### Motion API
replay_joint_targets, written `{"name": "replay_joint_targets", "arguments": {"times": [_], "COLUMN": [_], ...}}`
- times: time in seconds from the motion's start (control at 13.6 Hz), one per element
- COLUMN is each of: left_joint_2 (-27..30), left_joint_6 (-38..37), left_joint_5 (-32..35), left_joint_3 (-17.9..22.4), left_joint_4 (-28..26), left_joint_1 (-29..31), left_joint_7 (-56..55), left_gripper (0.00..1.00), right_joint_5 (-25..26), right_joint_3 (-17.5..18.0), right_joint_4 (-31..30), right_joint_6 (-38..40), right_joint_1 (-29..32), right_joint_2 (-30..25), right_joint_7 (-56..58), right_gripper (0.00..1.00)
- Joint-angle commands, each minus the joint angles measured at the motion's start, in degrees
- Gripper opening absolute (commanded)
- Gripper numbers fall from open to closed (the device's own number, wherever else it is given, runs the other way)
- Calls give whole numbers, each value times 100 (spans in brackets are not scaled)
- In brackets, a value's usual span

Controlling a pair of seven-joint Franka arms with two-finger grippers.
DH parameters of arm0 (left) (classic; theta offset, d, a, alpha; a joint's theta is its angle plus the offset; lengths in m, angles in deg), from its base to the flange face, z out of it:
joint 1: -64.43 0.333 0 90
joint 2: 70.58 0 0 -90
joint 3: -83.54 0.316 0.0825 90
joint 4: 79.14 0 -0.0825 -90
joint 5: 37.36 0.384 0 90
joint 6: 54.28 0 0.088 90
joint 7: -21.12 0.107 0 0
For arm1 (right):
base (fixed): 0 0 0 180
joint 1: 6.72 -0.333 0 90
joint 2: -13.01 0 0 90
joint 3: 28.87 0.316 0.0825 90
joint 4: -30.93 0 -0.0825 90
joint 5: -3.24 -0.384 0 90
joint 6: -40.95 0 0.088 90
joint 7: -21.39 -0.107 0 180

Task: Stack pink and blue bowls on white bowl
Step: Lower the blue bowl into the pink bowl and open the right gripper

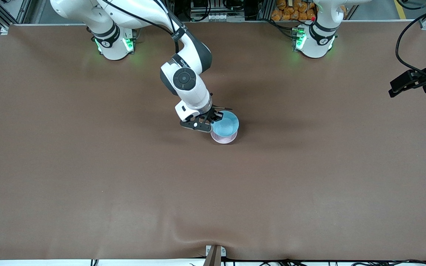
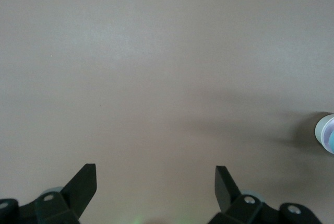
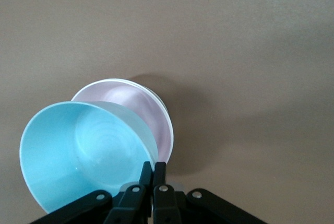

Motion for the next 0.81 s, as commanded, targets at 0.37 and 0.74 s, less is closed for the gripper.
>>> {"name": "replay_joint_targets", "arguments": {"times": [0.37, 0.74], "left_joint_2": [155, 164], "left_joint_6": [87, 87], "left_joint_5": [-21, -21], "left_joint_3": [-18, -26], "left_joint_4": [-150, -142], "left_joint_1": [35, 35], "left_joint_7": [77, 86], "left_gripper": [100, 100], "right_joint_5": [-34, -8], "right_joint_3": [-67, -75], "right_joint_4": [139, 130], "right_joint_6": [-219, -219], "right_joint_1": [-139, -148], "right_joint_2": [265, 274], "right_joint_7": [-17, -17], "right_gripper": [0, 0]}}
